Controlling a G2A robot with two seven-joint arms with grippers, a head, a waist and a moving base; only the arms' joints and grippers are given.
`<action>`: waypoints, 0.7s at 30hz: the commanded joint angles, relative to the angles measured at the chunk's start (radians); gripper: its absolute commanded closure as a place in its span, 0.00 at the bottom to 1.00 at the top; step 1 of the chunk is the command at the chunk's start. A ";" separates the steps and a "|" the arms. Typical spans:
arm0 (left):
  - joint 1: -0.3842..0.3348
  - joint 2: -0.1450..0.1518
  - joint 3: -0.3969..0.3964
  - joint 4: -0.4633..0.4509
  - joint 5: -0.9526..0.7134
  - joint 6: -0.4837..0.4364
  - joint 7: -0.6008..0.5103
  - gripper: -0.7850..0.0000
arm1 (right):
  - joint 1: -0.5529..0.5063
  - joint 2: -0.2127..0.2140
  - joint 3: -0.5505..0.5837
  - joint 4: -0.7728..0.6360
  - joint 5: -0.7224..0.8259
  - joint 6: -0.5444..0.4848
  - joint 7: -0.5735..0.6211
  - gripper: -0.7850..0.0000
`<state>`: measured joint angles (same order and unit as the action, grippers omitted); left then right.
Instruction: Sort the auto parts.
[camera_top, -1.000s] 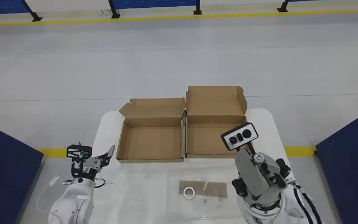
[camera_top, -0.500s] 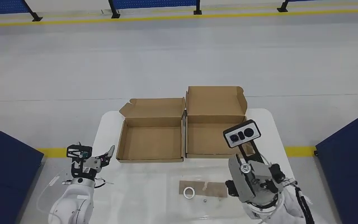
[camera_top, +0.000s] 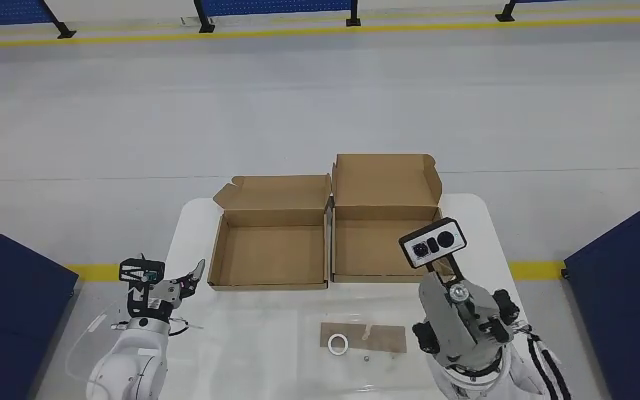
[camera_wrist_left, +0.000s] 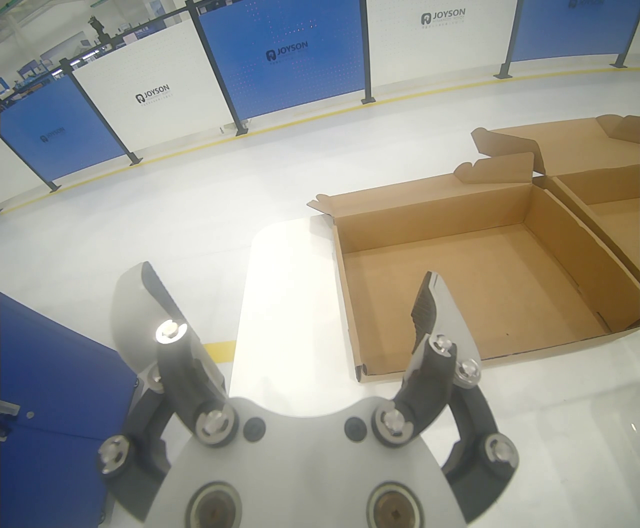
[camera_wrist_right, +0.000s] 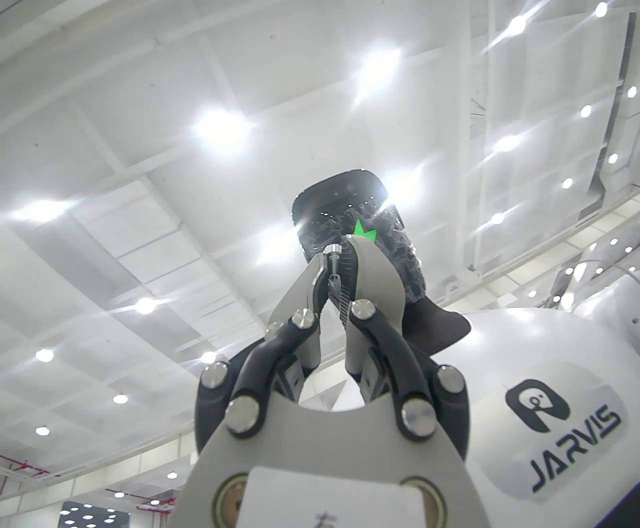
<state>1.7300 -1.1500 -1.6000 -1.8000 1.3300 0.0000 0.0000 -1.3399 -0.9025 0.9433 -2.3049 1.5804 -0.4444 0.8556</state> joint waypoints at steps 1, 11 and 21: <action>0.000 0.000 0.000 0.000 0.000 0.000 0.000 0.00 | -0.008 -0.007 0.005 0.000 0.031 0.007 0.012 1.00; 0.000 0.000 0.000 0.000 0.000 0.000 0.000 0.00 | -0.029 -0.033 0.041 0.003 0.013 0.051 0.024 1.00; 0.000 0.000 0.000 0.000 0.000 0.000 0.000 0.00 | -0.037 -0.047 0.061 -0.006 -0.025 0.066 0.018 1.00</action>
<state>1.7300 -1.1500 -1.6000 -1.8000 1.3300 0.0000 0.0000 -1.3770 -0.9494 1.0044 -2.3107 1.5554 -0.3779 0.8732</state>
